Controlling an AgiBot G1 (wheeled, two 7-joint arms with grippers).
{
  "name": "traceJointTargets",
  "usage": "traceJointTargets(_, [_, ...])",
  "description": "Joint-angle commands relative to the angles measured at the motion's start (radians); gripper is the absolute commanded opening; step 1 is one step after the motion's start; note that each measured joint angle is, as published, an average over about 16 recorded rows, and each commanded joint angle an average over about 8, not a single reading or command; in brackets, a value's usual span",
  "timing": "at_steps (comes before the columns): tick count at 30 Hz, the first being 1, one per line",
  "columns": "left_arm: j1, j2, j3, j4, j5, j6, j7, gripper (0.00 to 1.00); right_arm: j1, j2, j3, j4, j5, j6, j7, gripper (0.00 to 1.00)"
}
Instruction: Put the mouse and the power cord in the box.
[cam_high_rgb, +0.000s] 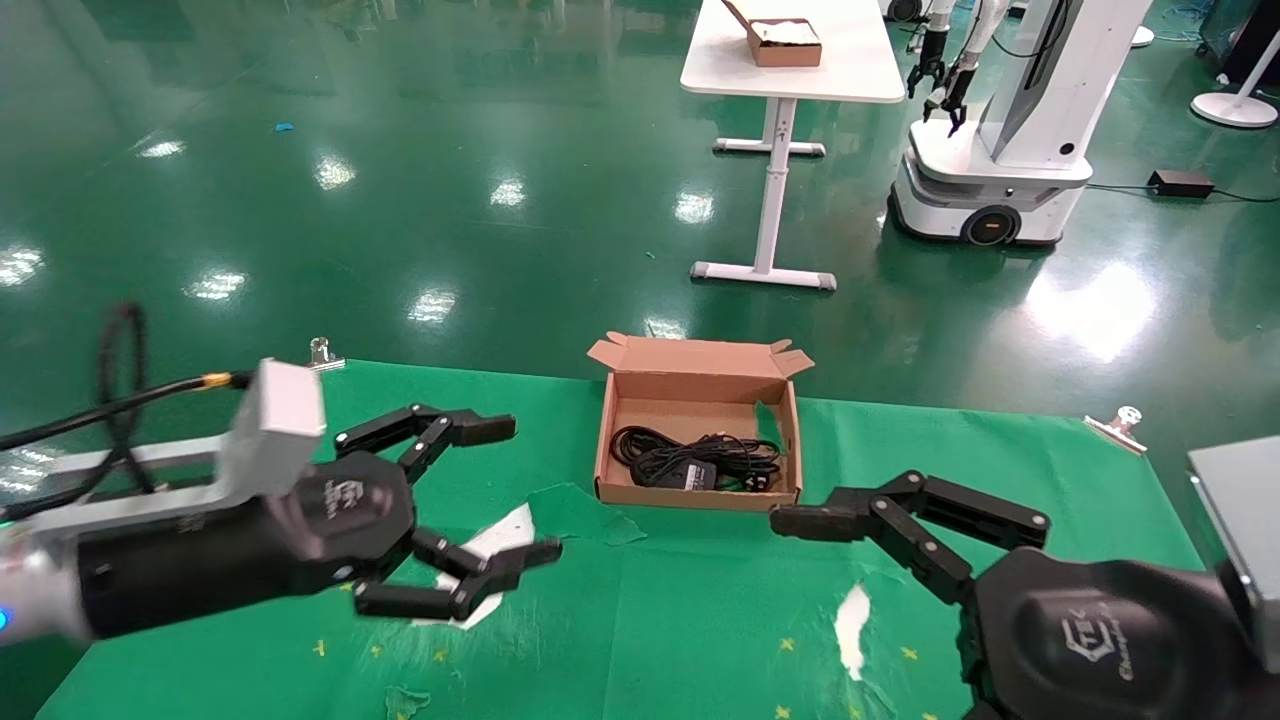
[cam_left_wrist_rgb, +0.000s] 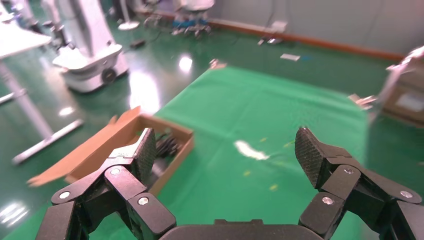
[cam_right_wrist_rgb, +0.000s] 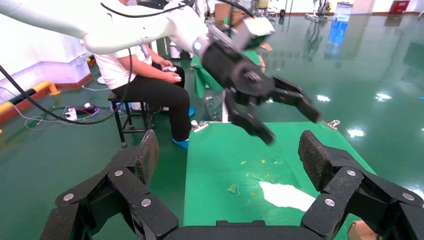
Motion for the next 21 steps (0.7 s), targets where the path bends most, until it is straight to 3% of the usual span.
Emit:
traceJointTargets(1, [0.021,-0.018,-0.025,-0.026,-0.031,0.033,-0.010,1.00,0.000,0.000,0.000,0.000,0.000,0.000,0.000,1.00])
traceJointTargets(13, [0.137,-0.115,-0.166,-0.169,-0.202,0.216,-0.064,1.00,-0.001,0.002,0.000,0.001,0.003,-0.001,0.000,1.00])
traceJointTargets(21, [0.156,-0.130,-0.189,-0.191,-0.230,0.244,-0.071,1.00,-0.002,0.002,0.001,0.002,0.005,-0.001,-0.001,1.00])
